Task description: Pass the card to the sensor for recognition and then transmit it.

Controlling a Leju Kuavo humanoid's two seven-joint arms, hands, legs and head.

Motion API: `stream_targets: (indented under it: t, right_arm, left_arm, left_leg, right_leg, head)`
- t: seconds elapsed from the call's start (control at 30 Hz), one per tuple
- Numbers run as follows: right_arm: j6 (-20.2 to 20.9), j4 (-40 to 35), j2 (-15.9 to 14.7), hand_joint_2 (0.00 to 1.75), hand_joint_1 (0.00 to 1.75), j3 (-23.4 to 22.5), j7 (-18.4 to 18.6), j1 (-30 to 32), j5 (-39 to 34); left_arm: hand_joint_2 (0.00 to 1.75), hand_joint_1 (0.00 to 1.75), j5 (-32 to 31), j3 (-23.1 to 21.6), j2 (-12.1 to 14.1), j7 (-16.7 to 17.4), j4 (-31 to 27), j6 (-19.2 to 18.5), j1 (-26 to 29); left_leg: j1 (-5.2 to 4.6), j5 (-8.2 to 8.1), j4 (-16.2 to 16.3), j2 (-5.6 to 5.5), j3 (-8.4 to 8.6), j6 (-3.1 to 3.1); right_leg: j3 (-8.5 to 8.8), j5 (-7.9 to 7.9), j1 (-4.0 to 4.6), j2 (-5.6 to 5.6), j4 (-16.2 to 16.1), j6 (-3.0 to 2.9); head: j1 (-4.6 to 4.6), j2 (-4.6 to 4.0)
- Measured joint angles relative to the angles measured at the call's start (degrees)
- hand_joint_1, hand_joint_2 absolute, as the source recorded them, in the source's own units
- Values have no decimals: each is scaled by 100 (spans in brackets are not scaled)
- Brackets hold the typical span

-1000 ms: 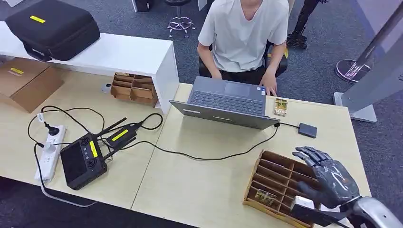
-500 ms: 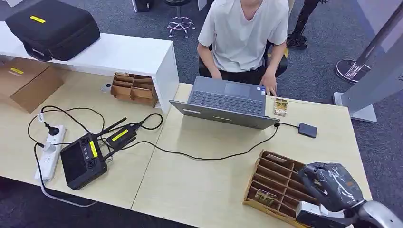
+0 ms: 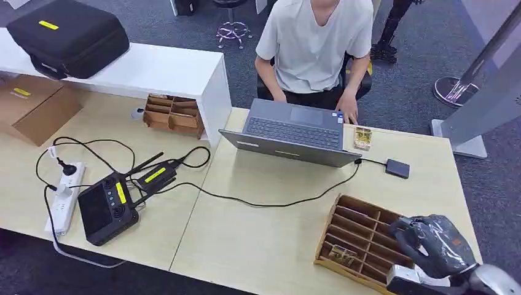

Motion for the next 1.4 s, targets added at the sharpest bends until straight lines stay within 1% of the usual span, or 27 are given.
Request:
stream_targets:
  t: [0.87,0.97,1.0,1.03,1.07,1.1,1.13,1.27,1.4]
  right_arm:
    - [0,-7,-4,175,175,-9,0,15,-2]
    - [-20,-9,-4,175,175,-15,-96,27,15]
    - [-158,-13,15,175,175,-33,-274,59,28]
    - [-522,-46,127,175,175,-121,-589,154,88]
    - [-1027,-103,281,175,175,-237,-807,241,237]
    - [-1383,-171,464,175,175,-289,-806,296,363]
    - [-1536,-207,579,175,175,-288,-776,344,448]
    - [-1685,-273,818,175,175,-328,-769,477,511]
    - [-1707,-291,898,175,175,-380,-780,523,498]
  left_arm:
    - [175,0,0,0,-2,0,2,0,0]
    - [175,0,-4,0,-4,0,2,0,0]
    - [175,0,-4,0,-4,0,2,0,-1]
    - [175,0,-4,0,-4,-2,2,0,2]
    - [175,0,-4,0,-4,-4,2,0,9]
    - [175,0,-4,0,-9,-7,2,0,9]
    - [175,0,-4,0,-11,-7,2,0,6]
    - [175,0,0,0,-11,-7,9,0,10]
    - [175,0,0,0,-11,-7,9,0,11]
  left_leg:
    - [0,0,0,0,0,0]
    - [0,0,0,0,0,0]
    - [0,0,0,-2,0,0]
    - [3,0,0,-6,0,0]
    - [5,0,0,-6,-1,0]
    - [3,-1,-1,-3,0,-1]
    - [3,-1,-2,-1,0,-1]
    - [4,0,-3,-2,-1,-1]
    - [3,0,-2,-3,-1,0]
  right_leg:
    - [0,0,0,0,0,0]
    - [0,0,0,0,0,0]
    - [1,0,0,-1,0,0]
    - [3,-1,3,-4,0,0]
    - [3,-2,5,-4,0,-1]
    - [1,-2,2,-1,0,-1]
    - [-1,-2,2,1,0,-1]
    - [-1,-5,3,0,0,1]
    - [2,-4,1,-1,0,2]
  head:
    - [-2,0]
    - [-2,0]
    - [0,0]
    - [0,0]
    - [2,0]
    - [-2,0]
    - [-9,0]
    - [0,0]
    - [-2,0]
